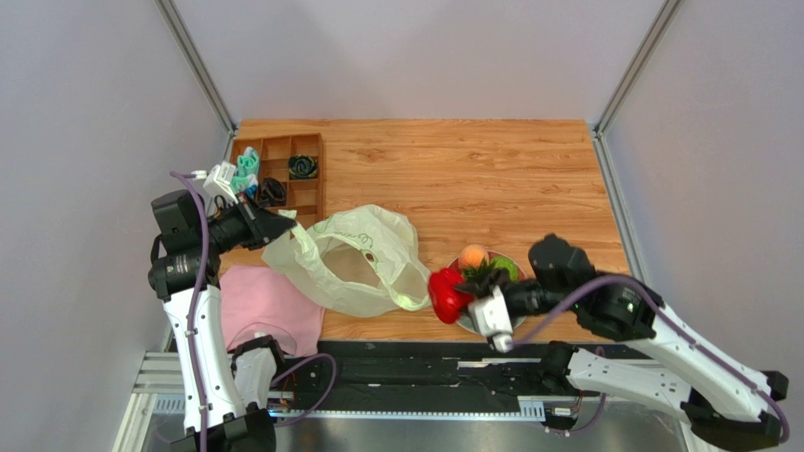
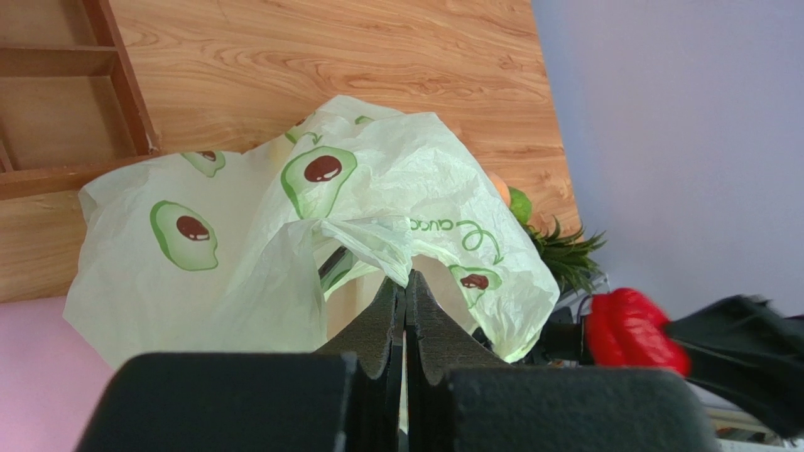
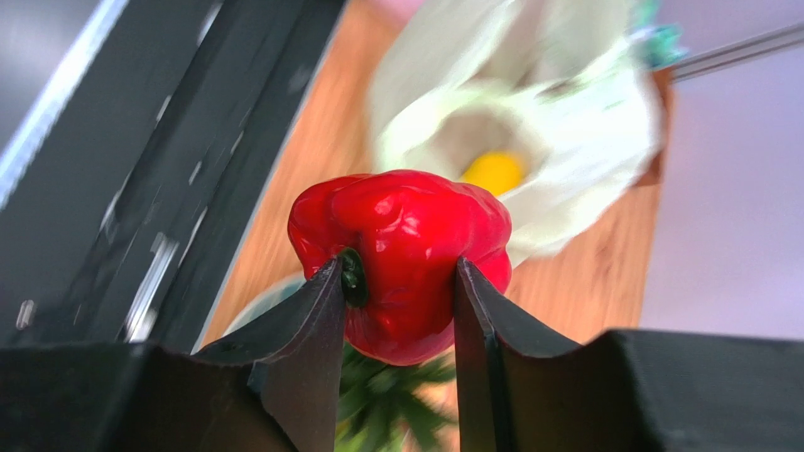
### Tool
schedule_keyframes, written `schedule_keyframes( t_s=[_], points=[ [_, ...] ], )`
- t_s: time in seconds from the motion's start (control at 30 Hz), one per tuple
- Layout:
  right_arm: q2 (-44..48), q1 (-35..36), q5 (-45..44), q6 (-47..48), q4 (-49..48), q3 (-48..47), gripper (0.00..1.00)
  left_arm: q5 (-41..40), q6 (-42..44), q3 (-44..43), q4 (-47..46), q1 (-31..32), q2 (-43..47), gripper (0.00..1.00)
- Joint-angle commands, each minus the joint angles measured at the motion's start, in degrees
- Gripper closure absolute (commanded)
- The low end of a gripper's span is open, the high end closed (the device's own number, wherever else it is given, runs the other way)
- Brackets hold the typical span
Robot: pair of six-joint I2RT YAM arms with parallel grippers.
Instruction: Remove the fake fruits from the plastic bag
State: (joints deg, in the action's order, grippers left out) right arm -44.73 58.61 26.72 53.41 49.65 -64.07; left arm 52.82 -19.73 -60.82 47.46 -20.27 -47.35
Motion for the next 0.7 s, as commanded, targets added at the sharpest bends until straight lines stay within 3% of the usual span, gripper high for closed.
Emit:
schedule_keyframes(
  t_s=[0.0, 0.17, 0.33, 0.67],
  points=[
    [15.0, -0.1, -2.6, 28.2, 9.8, 11.9, 1.00, 0.4, -0.9, -0.3, -1.7, -0.1, 1.5, 1.00],
    [15.6, -0.2, 0.1, 29.2, 15.9, 13.9, 1.00, 0.4, -1.5, 0.3, -1.7, -0.1, 2.3, 1.00],
    [15.5, -0.1, -4.7, 33.6, 11.4, 23.2, 1.00, 0.8, -1.5, 0.4, -0.8, -0.1, 3.2, 1.00],
    [13.7, -0.3, -9.4, 38.6, 9.2, 31.3, 1.00, 0.5, -0.7, 0.5, 0.7, -0.2, 4.5, 1.00]
  ],
)
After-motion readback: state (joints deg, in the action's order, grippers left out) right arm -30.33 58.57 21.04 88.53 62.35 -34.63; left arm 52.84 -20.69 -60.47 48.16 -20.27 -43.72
